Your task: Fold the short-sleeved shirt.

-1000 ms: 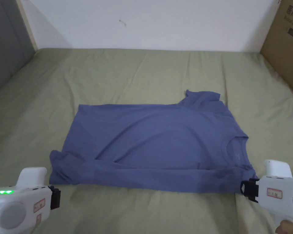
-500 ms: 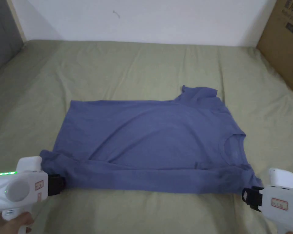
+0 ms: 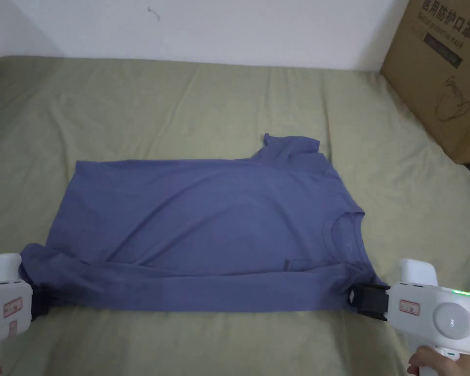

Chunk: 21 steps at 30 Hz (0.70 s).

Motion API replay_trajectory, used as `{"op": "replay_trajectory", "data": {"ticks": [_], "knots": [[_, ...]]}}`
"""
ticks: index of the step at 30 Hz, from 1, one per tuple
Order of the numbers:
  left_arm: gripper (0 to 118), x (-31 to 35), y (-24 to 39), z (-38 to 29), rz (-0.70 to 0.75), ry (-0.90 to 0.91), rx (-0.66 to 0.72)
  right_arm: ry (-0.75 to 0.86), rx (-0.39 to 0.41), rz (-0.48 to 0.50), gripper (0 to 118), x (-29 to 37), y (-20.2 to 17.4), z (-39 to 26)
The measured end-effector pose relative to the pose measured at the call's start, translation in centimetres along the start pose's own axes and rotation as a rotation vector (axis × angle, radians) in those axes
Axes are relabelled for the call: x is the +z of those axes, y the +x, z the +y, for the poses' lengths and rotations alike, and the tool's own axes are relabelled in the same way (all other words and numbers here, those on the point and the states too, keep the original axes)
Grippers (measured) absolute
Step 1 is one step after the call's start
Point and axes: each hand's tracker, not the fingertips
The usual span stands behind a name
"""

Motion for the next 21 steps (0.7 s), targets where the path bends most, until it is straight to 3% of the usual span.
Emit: {"op": "replay_trajectory", "data": {"ticks": [2, 5, 8, 12, 15, 21], "knots": [[7, 0.1, 0.0, 0.3, 0.007, -0.002, -0.01, -0.026, -0.06, 0.013, 39, -1.7, 0.2, 0.2], [7, 0.5, 0.5, 0.5, 0.026, 0.001, -0.052, -0.007, -0.009, 0.03, 13, -0.6, -0.9, 0.6], [7, 1.1, 0.6, 0.7, 0.036, 0.002, -0.081, -0.022, 0.097, -0.018, 11, 0.4, -2.2, 1.0], [7, 2.4, -0.2, 0.6, 0.023, 0.018, -0.066, 0.006, 0.014, 0.018, 11, 2.8, -1.8, 0.8], [7, 3.6, -0.3, 0.3, 0.028, 0.029, -0.103, 0.007, 0.049, 0.007, 11, 4.7, -1.7, -0.1], [7, 6.6, -1.0, -2.5, 0.043, 0.028, -0.161, -0.018, 0.021, 0.025, 11, 7.3, 0.3, -3.1]]}}
